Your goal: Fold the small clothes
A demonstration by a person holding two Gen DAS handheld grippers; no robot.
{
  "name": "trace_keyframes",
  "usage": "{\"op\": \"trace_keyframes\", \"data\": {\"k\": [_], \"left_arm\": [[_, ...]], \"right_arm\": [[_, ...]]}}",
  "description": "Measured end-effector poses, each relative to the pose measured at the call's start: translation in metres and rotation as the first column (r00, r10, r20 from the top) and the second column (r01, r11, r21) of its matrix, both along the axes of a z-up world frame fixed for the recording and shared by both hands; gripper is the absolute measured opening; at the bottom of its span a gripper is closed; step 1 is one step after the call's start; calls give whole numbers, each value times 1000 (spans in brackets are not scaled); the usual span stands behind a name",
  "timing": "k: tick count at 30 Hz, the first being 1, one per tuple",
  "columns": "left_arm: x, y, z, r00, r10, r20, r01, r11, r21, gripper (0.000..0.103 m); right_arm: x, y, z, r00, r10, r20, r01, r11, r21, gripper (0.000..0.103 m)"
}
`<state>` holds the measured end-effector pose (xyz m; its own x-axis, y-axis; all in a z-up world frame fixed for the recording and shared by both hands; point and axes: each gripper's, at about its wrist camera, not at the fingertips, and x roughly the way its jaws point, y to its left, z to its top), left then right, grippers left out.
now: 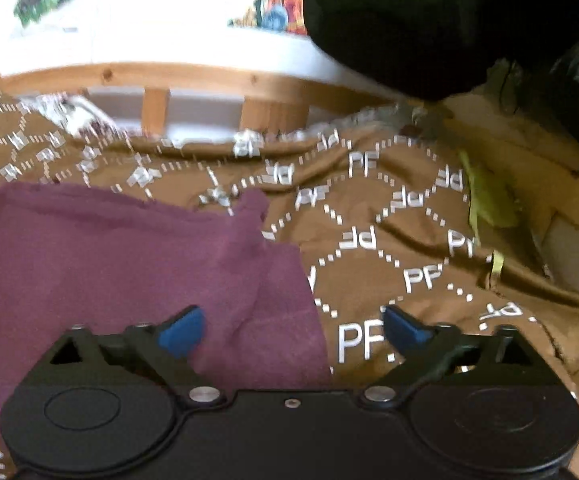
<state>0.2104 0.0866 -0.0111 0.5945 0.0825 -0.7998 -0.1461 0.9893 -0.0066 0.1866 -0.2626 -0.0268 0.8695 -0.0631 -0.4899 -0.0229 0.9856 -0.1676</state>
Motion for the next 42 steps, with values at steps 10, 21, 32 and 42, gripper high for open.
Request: {"op": "trace_keyframes", "data": {"k": [10, 21, 32, 42], "left_arm": [[-33, 23, 13, 991, 95, 92, -86, 992, -95, 102], [-63, 27, 12, 981, 97, 170, -71, 986, -150, 102], [-45, -14, 9, 986, -88, 140, 112, 978, -175, 80], [-43, -2, -4, 997, -2, 77, 15, 986, -168, 4]], "right_arm": [[-39, 29, 8, 992, 109, 61, -113, 991, 64, 102], [-49, 54, -11, 978, 206, 22, -207, 969, 132, 102], [-49, 52, -28, 977, 212, -10, -207, 963, 174, 102], [-52, 50, -26, 976, 217, 2, -214, 962, 169, 102]]}}
